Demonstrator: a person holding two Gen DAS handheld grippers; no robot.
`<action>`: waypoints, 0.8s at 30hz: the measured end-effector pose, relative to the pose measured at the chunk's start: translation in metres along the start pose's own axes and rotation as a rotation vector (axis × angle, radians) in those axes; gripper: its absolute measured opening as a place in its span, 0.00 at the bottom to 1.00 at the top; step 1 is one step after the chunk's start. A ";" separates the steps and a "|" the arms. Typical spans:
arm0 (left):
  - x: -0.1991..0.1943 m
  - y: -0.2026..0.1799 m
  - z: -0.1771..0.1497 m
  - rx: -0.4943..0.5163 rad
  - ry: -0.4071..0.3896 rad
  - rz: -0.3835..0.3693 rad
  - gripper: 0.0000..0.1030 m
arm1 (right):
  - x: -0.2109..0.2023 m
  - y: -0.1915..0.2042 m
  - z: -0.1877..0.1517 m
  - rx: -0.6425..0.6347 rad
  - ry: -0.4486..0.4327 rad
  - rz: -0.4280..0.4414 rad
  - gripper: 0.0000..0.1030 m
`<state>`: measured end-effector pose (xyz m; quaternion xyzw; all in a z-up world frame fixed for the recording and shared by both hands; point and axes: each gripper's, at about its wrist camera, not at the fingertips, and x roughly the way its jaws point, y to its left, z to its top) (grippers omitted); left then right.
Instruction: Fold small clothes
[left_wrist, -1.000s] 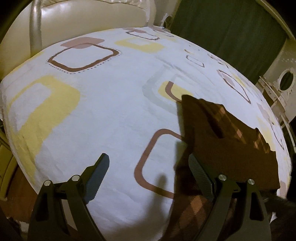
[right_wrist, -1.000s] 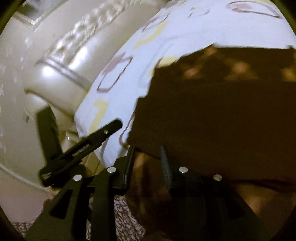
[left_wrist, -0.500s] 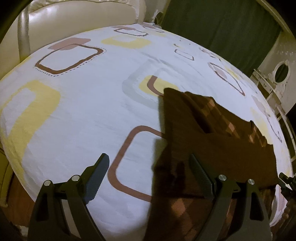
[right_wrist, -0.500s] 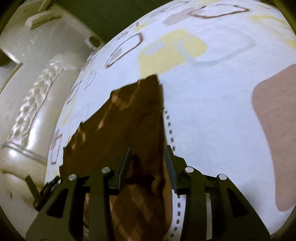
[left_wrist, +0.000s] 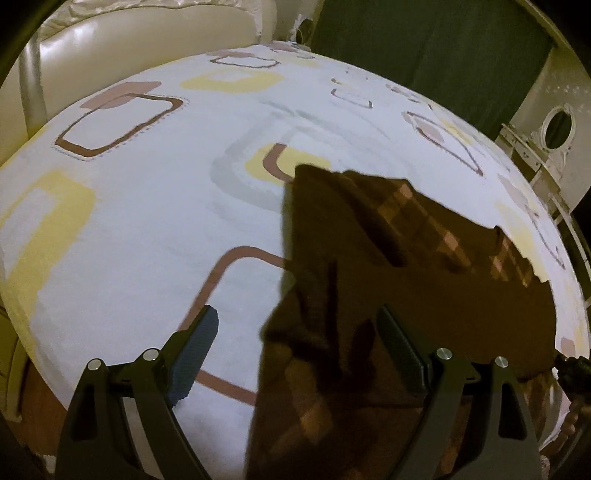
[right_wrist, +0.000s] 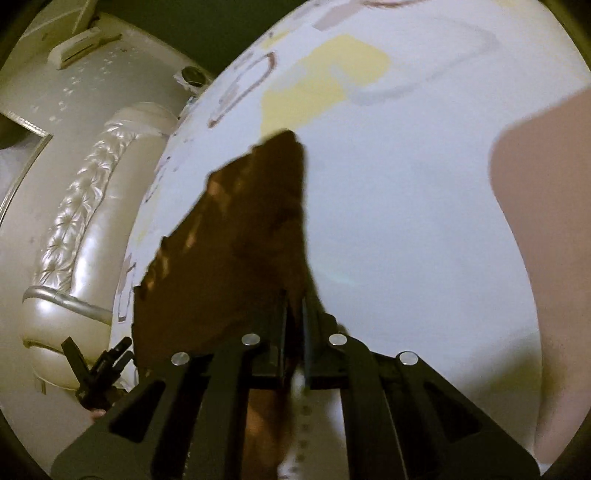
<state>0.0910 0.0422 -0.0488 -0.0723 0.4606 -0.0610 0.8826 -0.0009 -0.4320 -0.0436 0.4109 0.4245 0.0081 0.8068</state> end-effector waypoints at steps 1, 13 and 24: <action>0.005 0.000 -0.001 0.006 0.010 0.016 0.84 | 0.001 -0.006 -0.002 0.016 -0.003 0.023 0.05; 0.013 0.002 0.000 0.022 0.016 0.018 0.85 | -0.009 -0.004 0.042 0.084 -0.067 0.122 0.38; 0.021 0.001 0.004 0.076 0.031 0.032 0.86 | 0.039 -0.006 0.082 0.092 -0.060 0.002 0.15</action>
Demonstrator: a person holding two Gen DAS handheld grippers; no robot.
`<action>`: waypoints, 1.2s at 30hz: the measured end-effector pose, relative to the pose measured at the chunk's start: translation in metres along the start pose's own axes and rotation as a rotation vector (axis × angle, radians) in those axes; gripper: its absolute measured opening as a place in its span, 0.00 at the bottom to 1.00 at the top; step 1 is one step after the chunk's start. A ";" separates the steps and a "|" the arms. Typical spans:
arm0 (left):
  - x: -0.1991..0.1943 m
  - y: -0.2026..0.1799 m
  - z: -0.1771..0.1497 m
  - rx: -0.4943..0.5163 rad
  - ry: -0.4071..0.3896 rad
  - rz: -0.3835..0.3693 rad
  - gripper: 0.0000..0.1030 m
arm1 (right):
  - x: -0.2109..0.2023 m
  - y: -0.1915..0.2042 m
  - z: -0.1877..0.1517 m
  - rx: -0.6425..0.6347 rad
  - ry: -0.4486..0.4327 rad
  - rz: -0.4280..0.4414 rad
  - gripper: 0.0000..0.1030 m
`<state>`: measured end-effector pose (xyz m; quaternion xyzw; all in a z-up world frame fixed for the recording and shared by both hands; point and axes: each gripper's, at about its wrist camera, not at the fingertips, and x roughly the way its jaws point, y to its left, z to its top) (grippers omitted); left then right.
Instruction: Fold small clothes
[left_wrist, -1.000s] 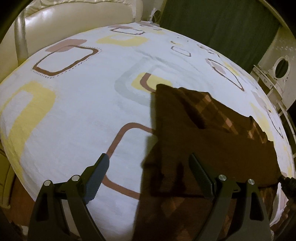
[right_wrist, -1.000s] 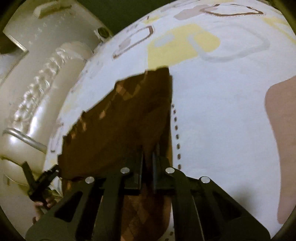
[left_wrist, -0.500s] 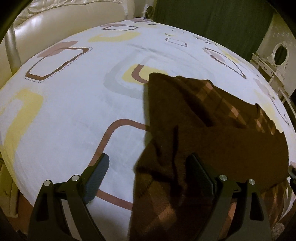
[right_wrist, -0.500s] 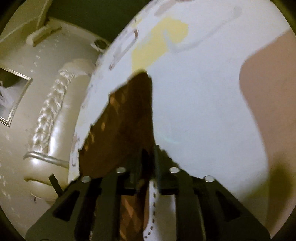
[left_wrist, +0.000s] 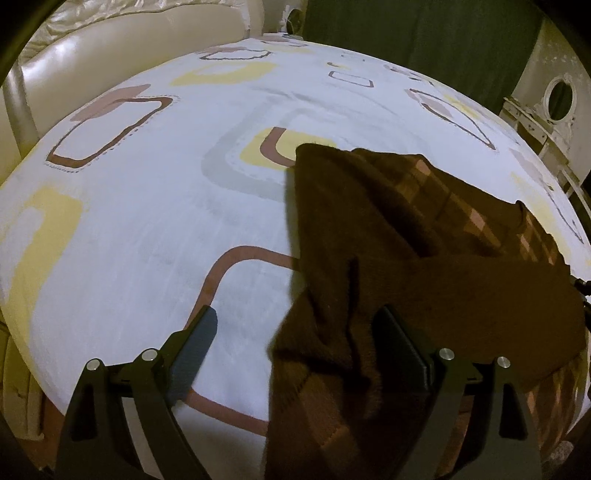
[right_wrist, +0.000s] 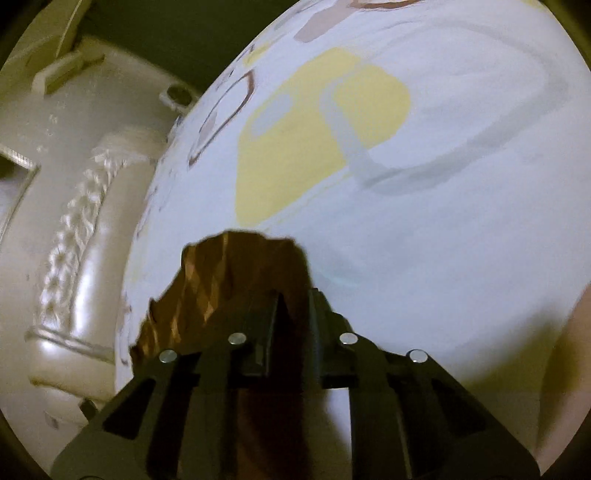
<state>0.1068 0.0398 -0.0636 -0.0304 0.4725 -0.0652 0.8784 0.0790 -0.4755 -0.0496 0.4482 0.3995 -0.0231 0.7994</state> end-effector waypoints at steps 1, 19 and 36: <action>-0.001 0.003 0.001 -0.004 0.002 -0.016 0.86 | -0.007 -0.004 -0.002 0.017 -0.007 0.011 0.18; -0.059 0.047 -0.065 0.207 0.157 -0.368 0.85 | -0.113 -0.018 -0.147 -0.228 0.367 0.232 0.44; -0.030 0.020 -0.100 0.161 0.481 -0.576 0.85 | -0.084 0.006 -0.200 -0.420 0.571 0.161 0.46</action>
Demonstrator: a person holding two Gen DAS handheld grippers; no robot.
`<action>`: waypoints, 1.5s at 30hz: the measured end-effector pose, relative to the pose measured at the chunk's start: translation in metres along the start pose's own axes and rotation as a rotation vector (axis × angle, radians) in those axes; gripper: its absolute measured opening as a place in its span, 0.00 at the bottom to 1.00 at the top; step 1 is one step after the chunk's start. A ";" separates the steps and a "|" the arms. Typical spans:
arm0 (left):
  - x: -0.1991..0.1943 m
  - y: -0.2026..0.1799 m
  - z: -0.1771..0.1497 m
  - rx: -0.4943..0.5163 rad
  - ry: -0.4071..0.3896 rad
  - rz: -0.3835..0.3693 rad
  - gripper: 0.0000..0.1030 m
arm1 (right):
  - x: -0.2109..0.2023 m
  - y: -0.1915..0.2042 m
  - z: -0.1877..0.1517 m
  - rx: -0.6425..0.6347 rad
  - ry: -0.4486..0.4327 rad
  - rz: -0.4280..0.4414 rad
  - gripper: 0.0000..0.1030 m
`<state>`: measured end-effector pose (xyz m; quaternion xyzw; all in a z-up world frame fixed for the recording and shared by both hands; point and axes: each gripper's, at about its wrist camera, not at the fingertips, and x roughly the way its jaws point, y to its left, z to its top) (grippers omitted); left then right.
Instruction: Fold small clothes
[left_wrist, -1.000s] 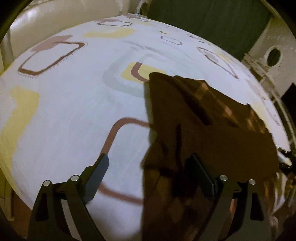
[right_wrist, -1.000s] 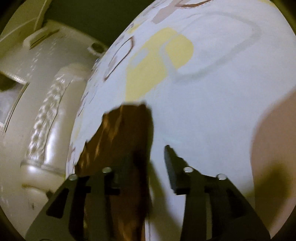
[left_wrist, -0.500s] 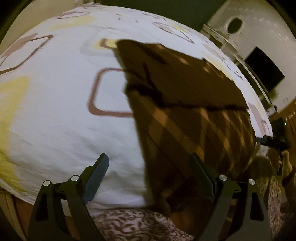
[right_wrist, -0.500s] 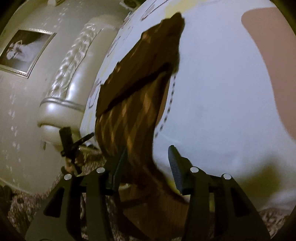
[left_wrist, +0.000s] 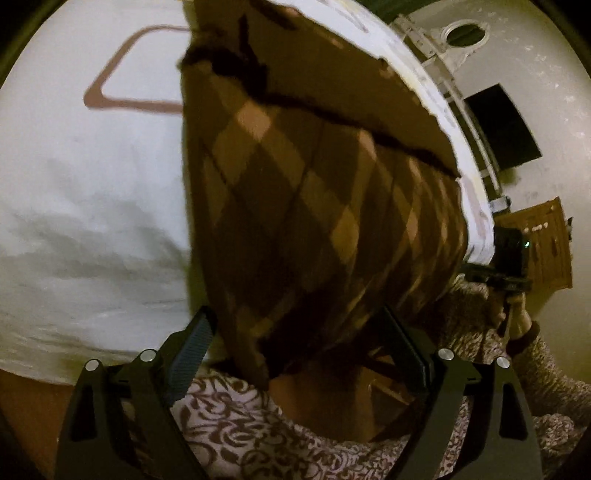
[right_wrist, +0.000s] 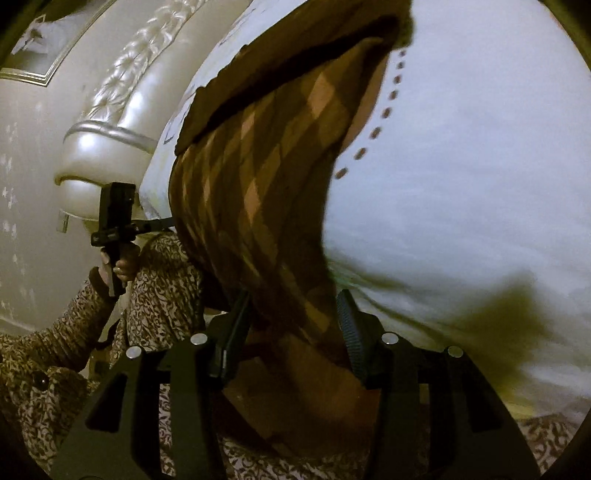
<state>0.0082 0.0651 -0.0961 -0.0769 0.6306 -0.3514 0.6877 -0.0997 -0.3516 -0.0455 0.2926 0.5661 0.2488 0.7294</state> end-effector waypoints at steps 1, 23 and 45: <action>0.005 -0.001 -0.001 -0.002 0.023 0.014 0.85 | 0.004 0.003 0.002 -0.005 0.006 0.004 0.46; -0.020 -0.012 -0.004 0.049 -0.108 0.045 0.06 | -0.015 0.025 0.013 -0.007 -0.130 0.145 0.03; -0.040 0.042 0.091 -0.211 -0.306 -0.010 0.04 | -0.018 -0.060 0.088 0.316 -0.404 0.170 0.03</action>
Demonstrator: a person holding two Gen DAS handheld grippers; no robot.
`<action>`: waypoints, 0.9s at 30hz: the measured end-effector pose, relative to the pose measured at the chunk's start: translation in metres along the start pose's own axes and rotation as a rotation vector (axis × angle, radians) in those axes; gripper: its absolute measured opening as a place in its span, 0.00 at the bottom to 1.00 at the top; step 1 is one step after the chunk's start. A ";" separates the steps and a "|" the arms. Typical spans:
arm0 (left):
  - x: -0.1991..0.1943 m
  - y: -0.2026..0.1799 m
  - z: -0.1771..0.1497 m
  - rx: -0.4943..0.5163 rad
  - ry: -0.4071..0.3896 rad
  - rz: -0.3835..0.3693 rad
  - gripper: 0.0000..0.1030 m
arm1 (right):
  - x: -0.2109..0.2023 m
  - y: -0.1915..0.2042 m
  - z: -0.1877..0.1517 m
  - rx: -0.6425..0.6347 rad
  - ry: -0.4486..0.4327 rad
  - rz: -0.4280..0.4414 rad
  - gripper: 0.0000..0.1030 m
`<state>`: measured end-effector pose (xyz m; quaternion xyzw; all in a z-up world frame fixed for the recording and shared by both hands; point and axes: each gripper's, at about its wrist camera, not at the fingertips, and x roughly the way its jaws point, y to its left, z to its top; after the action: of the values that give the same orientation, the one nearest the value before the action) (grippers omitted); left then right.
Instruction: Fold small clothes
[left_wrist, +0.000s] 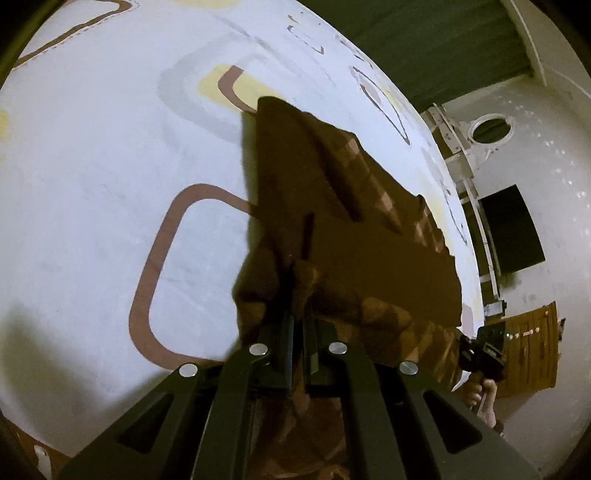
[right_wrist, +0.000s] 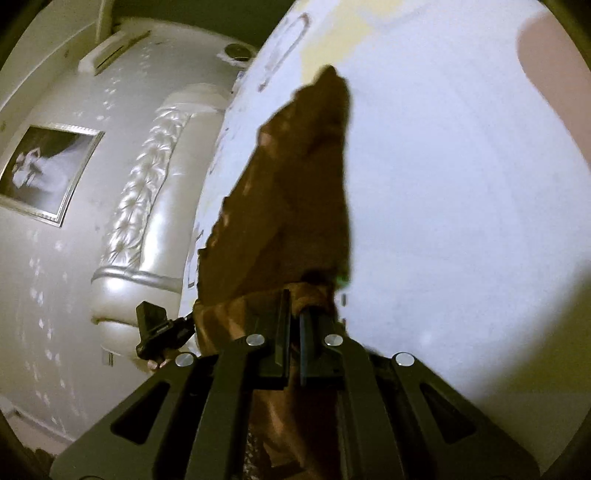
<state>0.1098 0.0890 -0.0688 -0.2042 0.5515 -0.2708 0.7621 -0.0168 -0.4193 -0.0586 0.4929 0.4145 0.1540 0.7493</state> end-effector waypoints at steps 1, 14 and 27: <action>-0.002 -0.001 -0.001 0.007 -0.003 -0.005 0.04 | -0.001 0.000 0.000 0.004 0.001 0.010 0.03; -0.037 0.008 -0.085 0.124 0.157 0.008 0.56 | -0.061 0.017 -0.044 -0.111 0.165 -0.011 0.26; 0.000 0.010 -0.101 0.097 0.270 0.051 0.56 | -0.047 -0.006 -0.077 -0.138 0.305 -0.081 0.37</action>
<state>0.0158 0.0951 -0.1056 -0.1146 0.6402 -0.3027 0.6967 -0.1064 -0.4047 -0.0545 0.3940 0.5312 0.2250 0.7155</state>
